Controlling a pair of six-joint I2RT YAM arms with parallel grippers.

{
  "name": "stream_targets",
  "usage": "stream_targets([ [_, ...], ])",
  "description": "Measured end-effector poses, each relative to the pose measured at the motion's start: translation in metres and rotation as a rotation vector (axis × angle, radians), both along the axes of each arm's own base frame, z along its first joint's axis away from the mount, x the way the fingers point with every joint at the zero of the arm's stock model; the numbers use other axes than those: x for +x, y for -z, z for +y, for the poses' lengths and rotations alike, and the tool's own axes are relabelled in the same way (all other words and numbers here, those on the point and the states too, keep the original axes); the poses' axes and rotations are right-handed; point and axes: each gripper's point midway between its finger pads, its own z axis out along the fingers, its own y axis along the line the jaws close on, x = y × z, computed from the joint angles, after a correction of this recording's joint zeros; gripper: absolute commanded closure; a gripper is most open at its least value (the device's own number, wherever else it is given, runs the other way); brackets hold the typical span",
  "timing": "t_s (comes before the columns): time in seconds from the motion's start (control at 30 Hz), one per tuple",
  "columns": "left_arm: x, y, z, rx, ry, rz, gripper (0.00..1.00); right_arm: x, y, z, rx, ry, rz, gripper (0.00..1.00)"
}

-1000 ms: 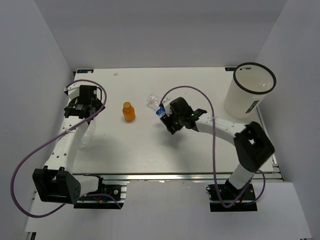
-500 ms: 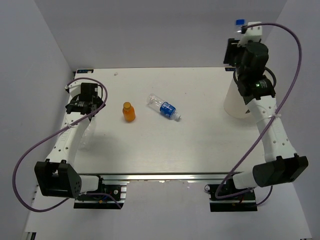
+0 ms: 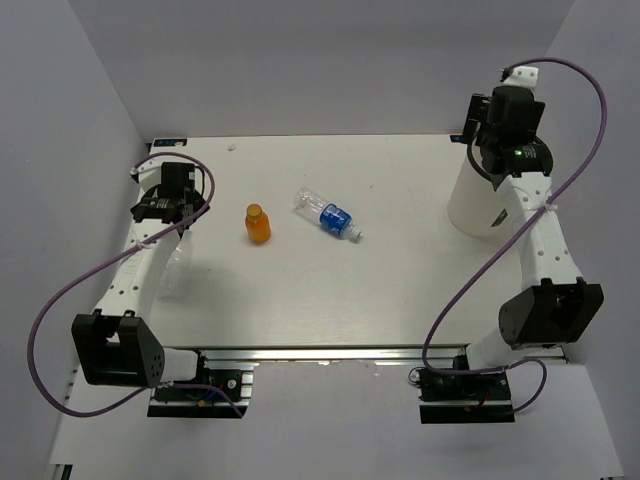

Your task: Put the plastic bottles in the bin

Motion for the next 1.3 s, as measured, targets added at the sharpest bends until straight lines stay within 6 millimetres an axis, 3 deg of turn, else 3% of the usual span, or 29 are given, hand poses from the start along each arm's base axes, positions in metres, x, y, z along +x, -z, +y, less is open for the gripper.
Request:
stream_targets([
  [0.1, 0.001, 0.001, 0.001, 0.002, -0.002, 0.005, 0.02, 0.003, -0.023, 0.047, -0.06, -0.153, -0.048, 0.11],
  [0.2, 0.001, 0.001, 0.002, 0.001, -0.004, 0.004, 0.02, 0.002, -0.033, 0.135, -0.107, -0.408, -0.084, 0.11],
  [0.3, 0.0, 0.001, 0.003, 0.001, -0.008, 0.005, 0.02, -0.006, -0.019, 0.219, -0.104, -0.679, -0.067, 0.11],
  [0.4, -0.001, 0.001, 0.004, 0.001, -0.011, 0.008, 0.02, -0.009, 0.022, 0.287, -0.083, -0.911, 0.013, 0.11],
  [0.47, -0.002, 0.001, 0.005, 0.002, -0.014, 0.011, 0.02, -0.008, 0.064, 0.322, -0.068, -1.025, 0.098, 0.11],
  [0.6, -0.006, 0.0, 0.01, 0.007, -0.027, 0.016, 0.02, -0.001, 0.154, 0.369, -0.038, -1.15, 0.278, 0.11],
  [0.7, -0.01, -0.001, 0.015, 0.007, -0.04, 0.012, 0.02, 0.002, 0.211, 0.389, -0.011, -1.198, 0.394, 0.11],
  [0.8, -0.014, 0.001, 0.019, 0.009, -0.05, 0.021, 0.02, 0.001, 0.256, 0.399, 0.003, -1.222, 0.488, 0.16],
  [0.9, -0.02, 0.008, 0.031, 0.003, -0.085, 0.04, 0.02, -0.004, 0.285, 0.402, 0.024, -1.225, 0.551, 0.33],
  [0.93, -0.023, 0.011, 0.037, -0.002, -0.105, 0.048, 0.02, -0.005, 0.289, 0.403, 0.029, -1.224, 0.56, 0.48],
  [0.97, -0.026, 0.013, 0.044, -0.006, -0.124, 0.056, 0.02, -0.005, 0.288, 0.403, 0.028, -1.223, 0.557, 0.56],
  [1.03, -0.031, 0.018, 0.054, -0.01, -0.152, 0.071, 0.02, -0.001, 0.278, 0.404, 0.025, -1.208, 0.536, 0.72],
  [1.13, -0.032, 0.025, 0.061, -0.001, -0.163, 0.104, 0.02, 0.004, 0.25, 0.398, 0.027, -1.165, 0.49, 0.77],
  [1.23, -0.032, 0.034, 0.063, 0.015, -0.156, 0.152, 0.02, 0.015, 0.186, 0.382, 0.077, -1.107, 0.377, 0.78],
  [1.3, -0.032, 0.039, 0.066, 0.03, -0.155, 0.178, 0.02, 0.027, 0.121, 0.353, 0.121, -1.045, 0.246, 0.79],
])
